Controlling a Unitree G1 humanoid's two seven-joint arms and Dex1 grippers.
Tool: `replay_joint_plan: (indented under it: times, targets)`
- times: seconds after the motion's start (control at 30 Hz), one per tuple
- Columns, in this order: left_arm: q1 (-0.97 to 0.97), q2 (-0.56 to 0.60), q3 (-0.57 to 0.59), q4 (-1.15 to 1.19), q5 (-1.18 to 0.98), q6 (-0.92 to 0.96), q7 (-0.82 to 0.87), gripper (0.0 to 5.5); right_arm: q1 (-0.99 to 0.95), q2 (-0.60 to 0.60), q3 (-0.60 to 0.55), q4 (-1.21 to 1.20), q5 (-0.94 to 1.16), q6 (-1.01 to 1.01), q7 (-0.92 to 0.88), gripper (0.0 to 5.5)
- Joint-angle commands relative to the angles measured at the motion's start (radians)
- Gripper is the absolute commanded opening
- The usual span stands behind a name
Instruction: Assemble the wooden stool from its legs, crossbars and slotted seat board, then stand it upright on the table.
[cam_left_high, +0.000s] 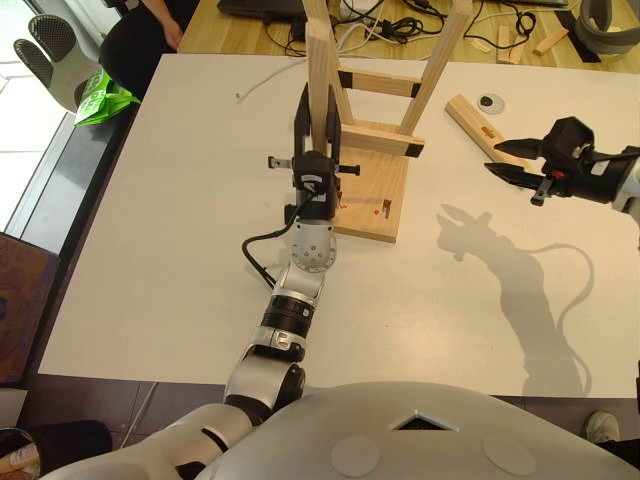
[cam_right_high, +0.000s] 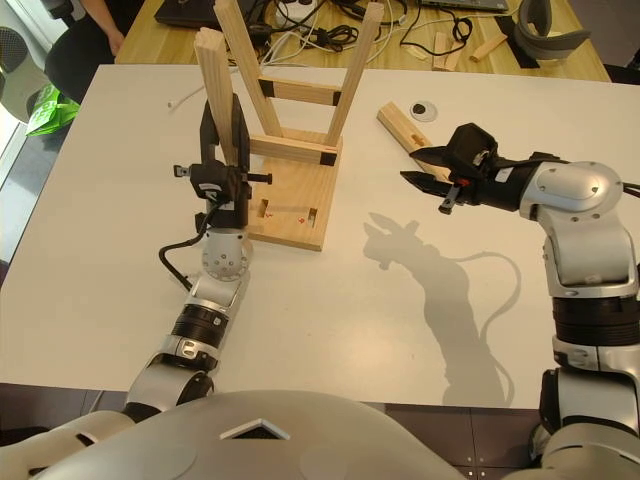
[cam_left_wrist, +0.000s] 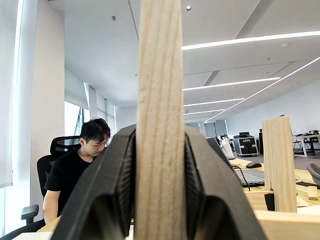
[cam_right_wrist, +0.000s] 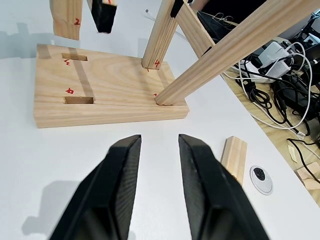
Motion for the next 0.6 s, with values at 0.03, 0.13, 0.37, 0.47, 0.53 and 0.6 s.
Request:
replay_joint_plan:
  times: [0.03, 0.13, 0.37, 0.47, 0.53, 0.6]
  targets:
    - [0.001, -0.063, 0.006, -0.022, -0.115, 0.024, -0.032, 1.02, -0.006, -0.006, -0.003, 0.002, -0.002, -0.011, 0.003, 1.39]
    - [-0.019, -0.076, 0.015, -0.016, -0.196, 0.032, -0.048, 1.02, -0.009, -0.004, -0.001, 0.005, -0.004, -0.013, 0.002, 1.39]
    - [-0.035, -0.083, 0.003, 0.013, -0.240, 0.022, -0.077, 1.02, -0.012, -0.004, -0.001, 0.001, -0.005, -0.014, -0.001, 1.39]
    - [-0.029, -0.103, 0.003, 0.029, -0.298, 0.036, -0.103, 1.02, -0.010, -0.007, -0.002, 0.000, -0.004, -0.015, 0.001, 1.39]
    - [-0.023, -0.114, 0.006, 0.047, -0.347, 0.056, -0.125, 1.02, -0.006, -0.010, -0.004, -0.006, -0.003, -0.015, 0.005, 1.39]
    - [-0.014, -0.116, 0.003, 0.060, -0.373, 0.068, -0.140, 1.02, 0.004, -0.014, -0.006, -0.014, 0.000, -0.015, 0.009, 1.39]
